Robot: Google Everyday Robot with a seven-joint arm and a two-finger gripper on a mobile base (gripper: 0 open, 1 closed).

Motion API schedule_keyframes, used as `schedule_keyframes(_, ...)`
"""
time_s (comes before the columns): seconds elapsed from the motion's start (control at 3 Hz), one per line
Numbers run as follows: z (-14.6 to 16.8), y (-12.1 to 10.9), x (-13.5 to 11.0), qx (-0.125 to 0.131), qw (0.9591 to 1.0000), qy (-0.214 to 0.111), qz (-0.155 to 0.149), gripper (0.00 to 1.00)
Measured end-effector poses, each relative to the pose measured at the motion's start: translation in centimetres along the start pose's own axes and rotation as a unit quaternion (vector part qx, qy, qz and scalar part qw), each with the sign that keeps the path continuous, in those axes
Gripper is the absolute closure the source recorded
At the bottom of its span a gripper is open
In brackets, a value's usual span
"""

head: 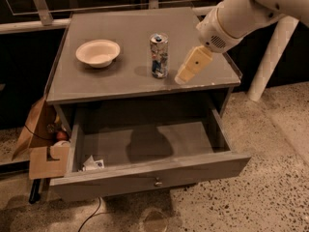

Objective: Place redbull can into top drawer

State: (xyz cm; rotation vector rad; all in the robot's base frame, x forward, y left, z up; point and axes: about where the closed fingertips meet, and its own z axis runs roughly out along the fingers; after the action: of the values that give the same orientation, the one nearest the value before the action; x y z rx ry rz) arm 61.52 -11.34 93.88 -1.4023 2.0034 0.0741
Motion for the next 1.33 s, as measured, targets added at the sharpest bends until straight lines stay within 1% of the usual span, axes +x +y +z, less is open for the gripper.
schedule_keyframes(0.67,4.9,-1.6,-1.6,-0.008,0.9996,-0.026,0.002,0.00)
schedule_keyframes(1.33,8.5,-2.8,-2.9,-0.018,0.9992,-0.036,0.003,0.00)
